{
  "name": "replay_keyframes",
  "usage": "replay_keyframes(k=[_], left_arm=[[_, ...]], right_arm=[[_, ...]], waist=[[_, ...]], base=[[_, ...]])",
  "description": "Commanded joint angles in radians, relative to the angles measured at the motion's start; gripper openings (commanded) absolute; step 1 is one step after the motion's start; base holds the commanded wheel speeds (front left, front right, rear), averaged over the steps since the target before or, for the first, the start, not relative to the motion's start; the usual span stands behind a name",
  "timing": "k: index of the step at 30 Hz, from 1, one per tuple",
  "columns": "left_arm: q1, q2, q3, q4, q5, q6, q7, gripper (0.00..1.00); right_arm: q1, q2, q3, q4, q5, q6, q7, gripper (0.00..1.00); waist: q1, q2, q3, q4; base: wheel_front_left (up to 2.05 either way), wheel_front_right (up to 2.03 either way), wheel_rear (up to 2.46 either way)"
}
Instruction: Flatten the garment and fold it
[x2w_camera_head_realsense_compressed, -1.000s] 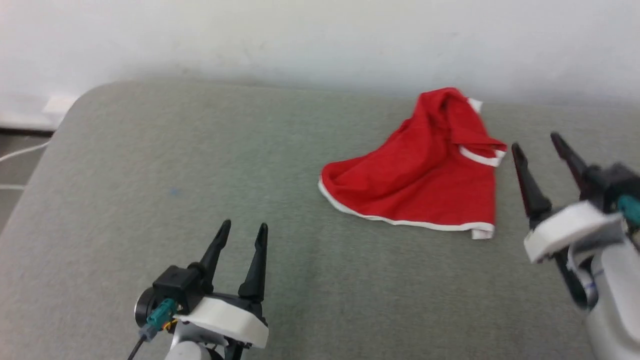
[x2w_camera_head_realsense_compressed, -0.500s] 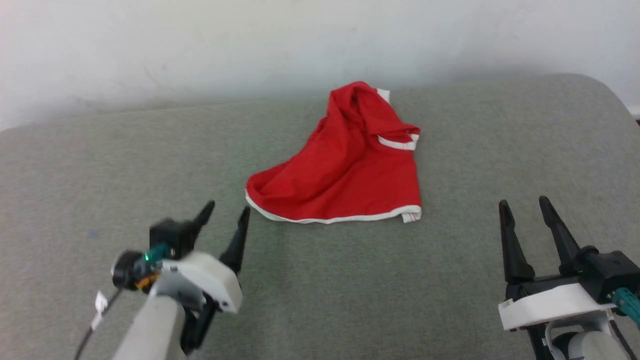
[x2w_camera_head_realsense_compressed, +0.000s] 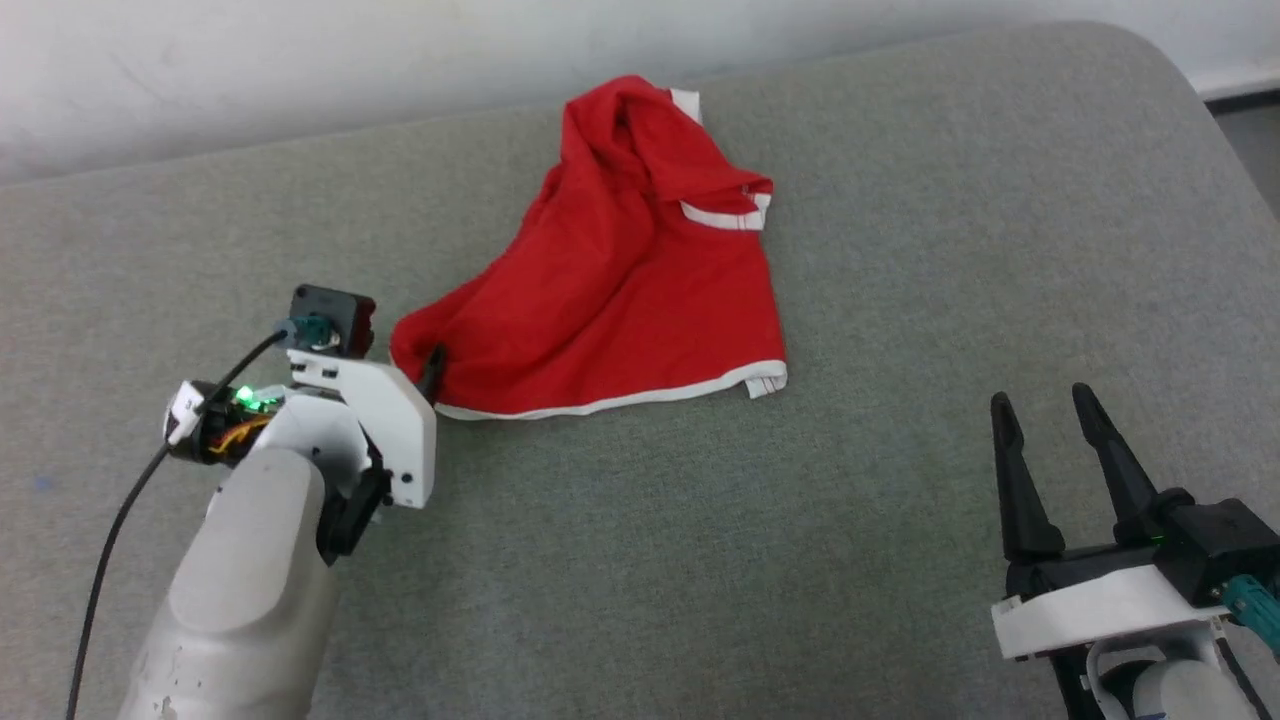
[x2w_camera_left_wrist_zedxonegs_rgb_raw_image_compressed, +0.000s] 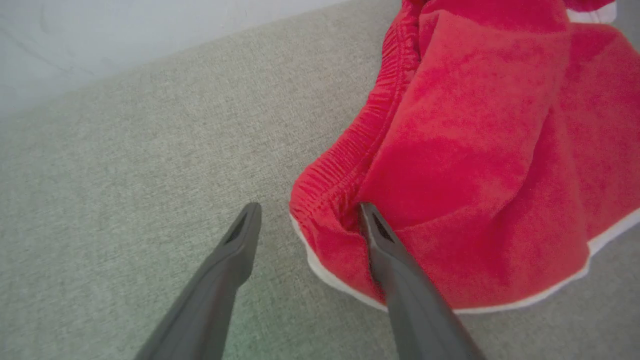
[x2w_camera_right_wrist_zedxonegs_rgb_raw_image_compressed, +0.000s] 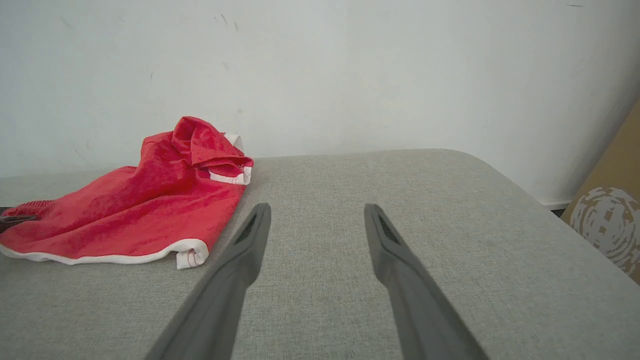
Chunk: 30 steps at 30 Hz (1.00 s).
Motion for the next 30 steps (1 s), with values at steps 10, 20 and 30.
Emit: replay_keyframes(k=[10, 20, 30], left_arm=[[-0.050, 0.004, -0.008, 0.098, 0.008, 0.032, -0.035, 0.00], [0.069, -0.027, 0.090, 0.041, -0.077, 0.094, -0.270, 0.00], [0.275, -0.044, 0.163, -0.040, -0.144, 0.165, -0.315, 0.00]], right_arm=[[-0.019, 0.004, 0.023, 0.017, -0.010, -0.002, -0.016, 1.00], [0.001, 0.004, 0.019, 0.035, -0.039, -0.002, 0.006, 1.00], [0.040, 0.004, 0.018, 0.039, -0.054, -0.002, 0.081, 1.00]], waist=[[-0.0002, 0.0000, 0.067, -0.016], [-0.0002, 0.0000, -0.018, 0.066], [-0.0002, 0.0000, -0.087, 0.169]], base=[[0.00, 0.00, 0.00], [0.00, 0.00, 0.00], [0.00, 0.00, 0.00]])
